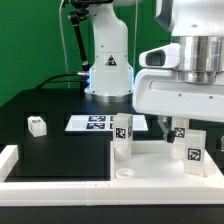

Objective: Assemble square table

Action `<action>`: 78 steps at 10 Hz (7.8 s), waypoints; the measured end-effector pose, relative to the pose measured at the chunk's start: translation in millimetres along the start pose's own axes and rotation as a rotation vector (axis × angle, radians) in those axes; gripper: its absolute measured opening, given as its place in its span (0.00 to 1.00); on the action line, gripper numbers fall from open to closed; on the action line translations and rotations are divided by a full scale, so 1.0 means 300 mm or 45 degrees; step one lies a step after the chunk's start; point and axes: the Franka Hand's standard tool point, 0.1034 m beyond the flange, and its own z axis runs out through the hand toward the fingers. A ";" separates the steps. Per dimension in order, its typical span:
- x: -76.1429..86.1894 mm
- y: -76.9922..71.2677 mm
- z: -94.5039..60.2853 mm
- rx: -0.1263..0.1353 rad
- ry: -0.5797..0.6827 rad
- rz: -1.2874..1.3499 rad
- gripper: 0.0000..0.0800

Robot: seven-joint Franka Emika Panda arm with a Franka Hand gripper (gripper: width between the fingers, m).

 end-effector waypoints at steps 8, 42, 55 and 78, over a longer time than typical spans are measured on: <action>-0.003 0.010 0.005 -0.008 -0.017 0.610 0.36; -0.028 -0.018 0.003 0.066 -0.134 1.827 0.36; 0.011 -0.007 0.004 0.016 -0.006 -0.160 0.81; -0.043 -0.020 0.016 0.029 -0.102 0.967 0.81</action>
Offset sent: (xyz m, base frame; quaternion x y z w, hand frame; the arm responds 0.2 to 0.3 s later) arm 0.0000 0.0000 0.0000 0.0000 0.0000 0.1296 0.9916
